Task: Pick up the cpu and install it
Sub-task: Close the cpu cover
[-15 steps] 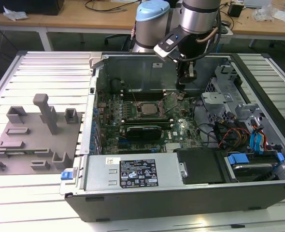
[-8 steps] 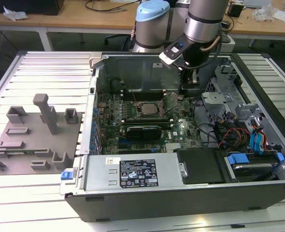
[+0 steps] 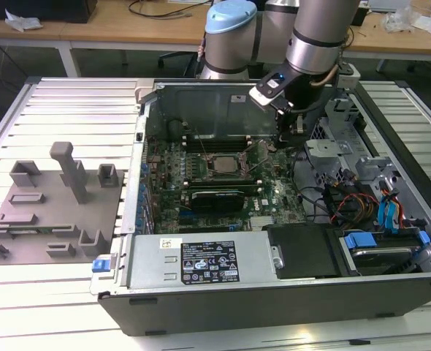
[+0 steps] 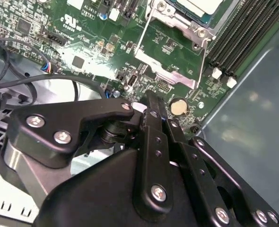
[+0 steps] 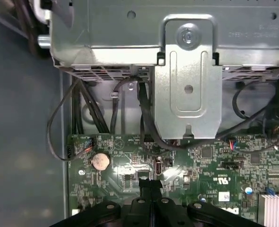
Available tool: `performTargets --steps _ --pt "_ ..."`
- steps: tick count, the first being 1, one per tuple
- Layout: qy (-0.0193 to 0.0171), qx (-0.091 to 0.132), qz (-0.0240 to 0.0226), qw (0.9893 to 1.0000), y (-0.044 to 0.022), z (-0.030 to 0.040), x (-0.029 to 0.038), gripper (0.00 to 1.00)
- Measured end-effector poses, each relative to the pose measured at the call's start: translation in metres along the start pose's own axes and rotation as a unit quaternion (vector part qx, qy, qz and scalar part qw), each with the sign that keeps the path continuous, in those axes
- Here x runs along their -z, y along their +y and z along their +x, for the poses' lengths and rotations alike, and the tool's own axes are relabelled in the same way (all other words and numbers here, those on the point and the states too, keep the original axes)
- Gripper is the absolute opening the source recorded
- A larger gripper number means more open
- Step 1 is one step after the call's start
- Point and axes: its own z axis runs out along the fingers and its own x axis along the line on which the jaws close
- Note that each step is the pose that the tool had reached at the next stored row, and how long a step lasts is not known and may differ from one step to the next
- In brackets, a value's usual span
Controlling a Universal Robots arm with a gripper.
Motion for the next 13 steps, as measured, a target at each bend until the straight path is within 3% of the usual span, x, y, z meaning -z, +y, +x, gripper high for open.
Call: performTargets --steps 4,6,9,13 --pt "0.0000 0.000 0.0022 1.0000 0.0004 0.0001 -0.0102 0.11" --pt "0.0002 0.000 0.0019 1.0000 -0.0174 0.0000 -0.0110 0.11" --pt "0.0001 0.000 0.0019 1.0000 -0.0192 0.0001 -0.0111 0.11" --pt "0.0002 0.000 0.0015 1.0000 -0.0271 0.0000 -0.0114 0.11"
